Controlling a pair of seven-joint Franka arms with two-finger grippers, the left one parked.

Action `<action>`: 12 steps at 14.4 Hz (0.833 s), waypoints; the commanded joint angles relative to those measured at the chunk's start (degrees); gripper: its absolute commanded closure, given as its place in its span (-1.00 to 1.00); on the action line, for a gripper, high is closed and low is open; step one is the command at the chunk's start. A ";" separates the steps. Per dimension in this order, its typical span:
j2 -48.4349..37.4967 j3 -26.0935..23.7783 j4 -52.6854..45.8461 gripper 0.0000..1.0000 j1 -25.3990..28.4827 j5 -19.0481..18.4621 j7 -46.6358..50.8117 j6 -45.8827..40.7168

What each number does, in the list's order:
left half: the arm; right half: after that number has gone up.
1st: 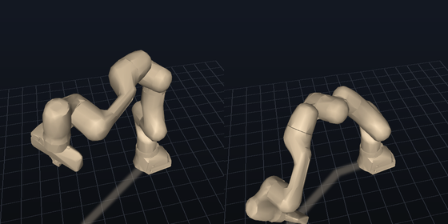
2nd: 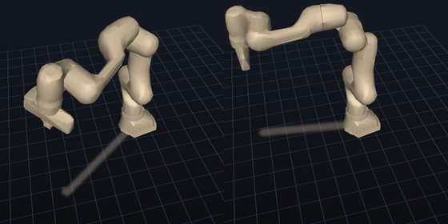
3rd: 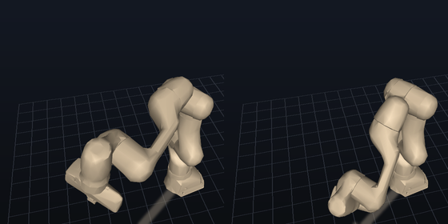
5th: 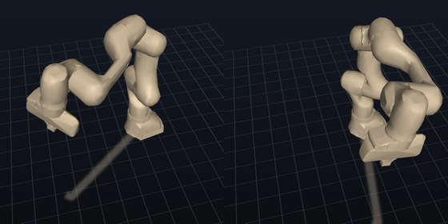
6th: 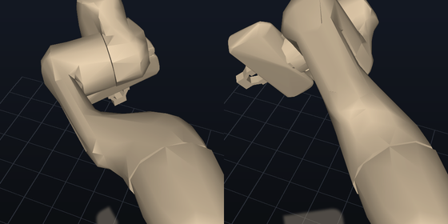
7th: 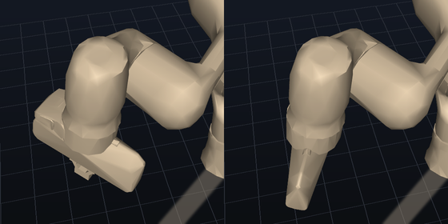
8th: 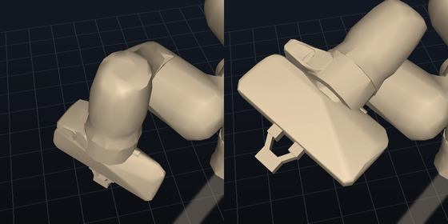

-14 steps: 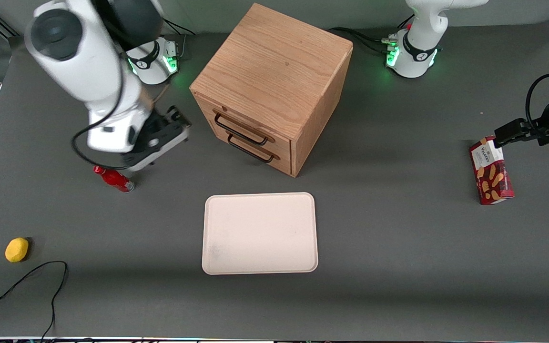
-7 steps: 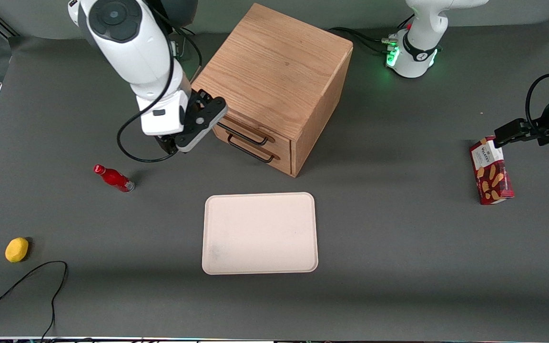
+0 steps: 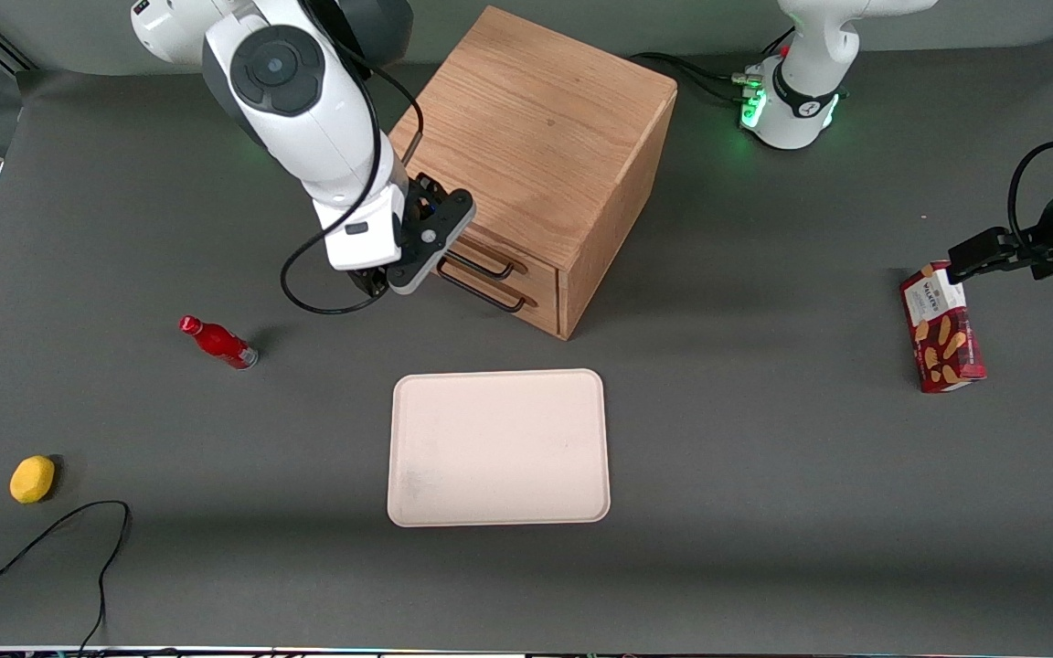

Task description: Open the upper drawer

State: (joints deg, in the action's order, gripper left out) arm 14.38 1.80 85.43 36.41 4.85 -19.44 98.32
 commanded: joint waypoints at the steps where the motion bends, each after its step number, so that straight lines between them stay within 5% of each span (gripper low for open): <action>1: -0.05 0.83 0.87 -1.00 0.68 1.30 -3.94 0.82; 12: -1.55 0.92 3.78 -1.00 1.38 5.78 -8.95 0.21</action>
State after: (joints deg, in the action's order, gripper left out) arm 14.35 1.85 87.92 37.20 8.87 -26.02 98.84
